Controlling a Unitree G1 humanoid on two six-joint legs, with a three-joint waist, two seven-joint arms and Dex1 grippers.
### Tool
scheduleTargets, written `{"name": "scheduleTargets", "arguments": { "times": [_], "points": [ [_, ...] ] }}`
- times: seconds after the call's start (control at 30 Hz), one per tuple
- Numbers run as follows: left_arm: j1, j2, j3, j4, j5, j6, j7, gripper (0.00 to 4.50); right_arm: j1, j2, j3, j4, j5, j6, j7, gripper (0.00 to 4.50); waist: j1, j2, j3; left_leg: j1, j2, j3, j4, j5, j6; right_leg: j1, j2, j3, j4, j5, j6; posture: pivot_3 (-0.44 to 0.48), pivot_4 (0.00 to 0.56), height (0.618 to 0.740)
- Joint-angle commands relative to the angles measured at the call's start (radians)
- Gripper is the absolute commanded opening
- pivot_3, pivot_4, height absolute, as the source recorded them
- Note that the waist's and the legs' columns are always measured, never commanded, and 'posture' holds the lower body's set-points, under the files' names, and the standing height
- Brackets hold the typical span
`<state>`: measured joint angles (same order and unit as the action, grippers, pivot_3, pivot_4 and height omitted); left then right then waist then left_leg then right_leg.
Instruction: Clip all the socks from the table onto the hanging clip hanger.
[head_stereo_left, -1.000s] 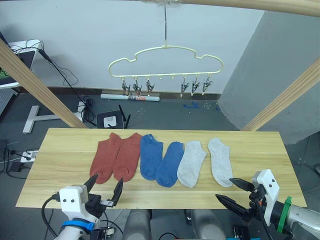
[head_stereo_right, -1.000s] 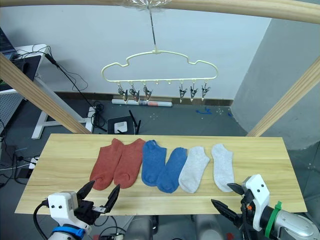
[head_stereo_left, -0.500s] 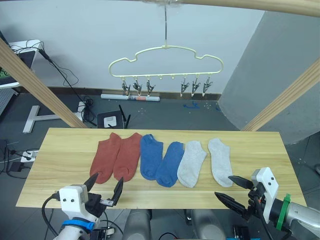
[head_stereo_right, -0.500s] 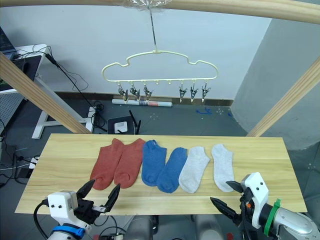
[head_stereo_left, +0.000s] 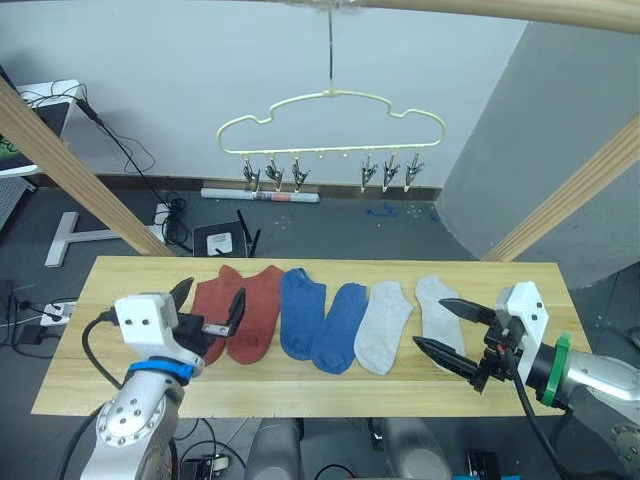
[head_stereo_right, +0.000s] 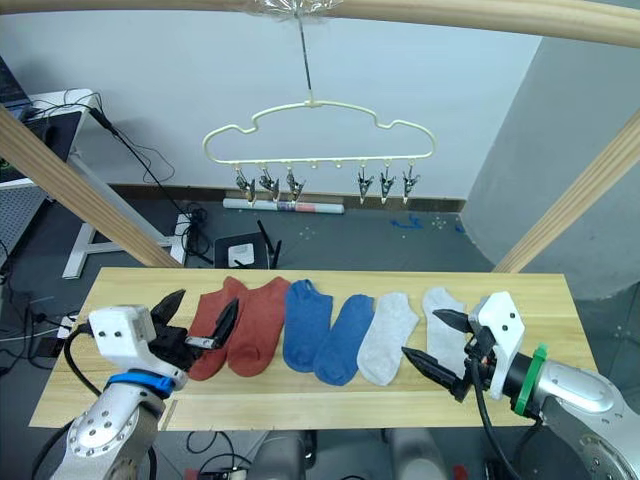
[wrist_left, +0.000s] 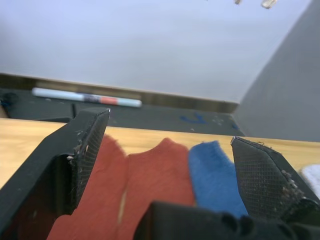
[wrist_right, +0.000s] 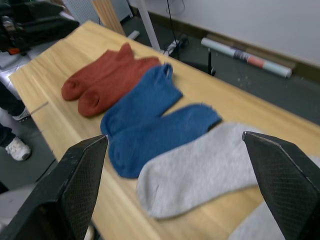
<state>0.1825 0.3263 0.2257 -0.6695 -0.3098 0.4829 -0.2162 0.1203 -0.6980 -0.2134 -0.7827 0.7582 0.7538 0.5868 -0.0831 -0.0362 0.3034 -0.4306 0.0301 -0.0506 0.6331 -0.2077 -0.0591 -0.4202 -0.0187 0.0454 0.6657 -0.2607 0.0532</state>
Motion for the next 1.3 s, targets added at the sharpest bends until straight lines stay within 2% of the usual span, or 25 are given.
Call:
{"name": "scheduleTargets", "arguments": {
  "times": [0.03, 0.17, 0.4, 0.6, 0.63, 0.7, 0.83, 1.23, 1.3],
  "points": [
    [-0.056, -0.024, 0.021, -0.043, -0.034, 0.039, 0.044, 4.48, -0.053, -0.005, 0.004, -0.023, 0.039, 0.015, -0.018, 4.5, 0.0, 0.0, 0.0, 0.0, 0.0, 0.0, 0.0, 0.0, 0.0, 0.0, 0.0, 0.0, 0.0, 0.0, 0.0, -0.145, 0.31, 0.74],
    [-0.109, -0.028, -0.01, -0.025, -0.016, 0.069, 0.061, 4.48, -0.123, -0.004, 0.029, -0.021, 0.052, 0.031, -0.026, 4.5, -0.001, 0.0, 0.0, 0.0, 0.0, 0.0, 0.001, 0.0, 0.0, 0.0, 0.0, 0.0, 0.001, 0.002, -0.004, -0.145, 0.312, 0.74],
    [-0.225, -0.03, -0.046, 0.065, 0.004, 0.065, 0.067, 4.48, -0.289, -0.008, 0.074, 0.023, 0.062, 0.043, -0.02, 4.5, -0.001, 0.0, 0.0, 0.0, 0.0, -0.001, 0.009, 0.0, 0.0, 0.0, 0.0, 0.0, 0.009, 0.001, -0.001, -0.157, 0.322, 0.74],
    [-0.3, -0.029, -0.04, 0.129, 0.006, 0.049, 0.069, 4.48, -0.386, -0.004, 0.092, 0.064, 0.074, 0.051, -0.013, 4.5, -0.001, 0.0, 0.001, 0.0, 0.0, -0.001, 0.012, 0.0, 0.0, 0.0, 0.0, 0.001, 0.013, 0.0, 0.0, -0.161, 0.323, 0.74],
    [-0.305, -0.027, -0.042, 0.139, 0.01, 0.043, 0.065, 4.09, -0.397, -0.003, 0.094, 0.07, 0.074, 0.051, -0.009, 4.5, -0.001, 0.0, 0.001, 0.0, 0.0, -0.001, 0.012, 0.0, 0.0, 0.0, 0.0, 0.0, 0.013, 0.0, 0.0, -0.161, 0.323, 0.74],
    [-0.316, -0.024, -0.046, 0.168, 0.027, 0.025, 0.065, 3.68, -0.416, -0.006, 0.107, 0.083, 0.06, 0.043, 0.004, 4.5, -0.001, 0.0, 0.001, 0.0, 0.0, -0.001, 0.012, 0.0, 0.0, 0.0, 0.0, 0.001, 0.013, 0.0, 0.0, -0.159, 0.32, 0.74],
    [-0.363, -0.036, -0.062, 0.212, 0.046, 0.008, 0.077, 2.44, -0.442, 0.002, 0.123, 0.09, 0.056, 0.043, 0.001, 4.5, -0.001, 0.0, 0.001, -0.001, 0.0, -0.001, 0.011, 0.0, 0.0, -0.001, 0.0, 0.0, 0.013, 0.0, 0.0, -0.164, 0.319, 0.74],
    [-0.526, -0.049, -0.082, 0.34, 0.078, -0.042, 0.071, 2.44, -0.522, 0.008, 0.138, 0.084, 0.075, 0.062, -0.01, 4.5, -0.003, 0.0, 0.003, -0.001, -0.001, -0.001, 0.012, 0.0, 0.0, -0.001, 0.0, 0.0, 0.012, 0.0, 0.0, -0.179, 0.331, 0.74],
    [-0.534, -0.048, -0.081, 0.346, 0.081, -0.056, 0.068, 2.1, -0.53, 0.009, 0.137, 0.082, 0.078, 0.066, -0.014, 4.5, -0.004, 0.0, 0.003, -0.001, -0.001, -0.001, 0.011, 0.0, 0.0, -0.001, 0.0, 0.0, 0.012, 0.0, 0.0, -0.185, 0.336, 0.74]
  ]
}}
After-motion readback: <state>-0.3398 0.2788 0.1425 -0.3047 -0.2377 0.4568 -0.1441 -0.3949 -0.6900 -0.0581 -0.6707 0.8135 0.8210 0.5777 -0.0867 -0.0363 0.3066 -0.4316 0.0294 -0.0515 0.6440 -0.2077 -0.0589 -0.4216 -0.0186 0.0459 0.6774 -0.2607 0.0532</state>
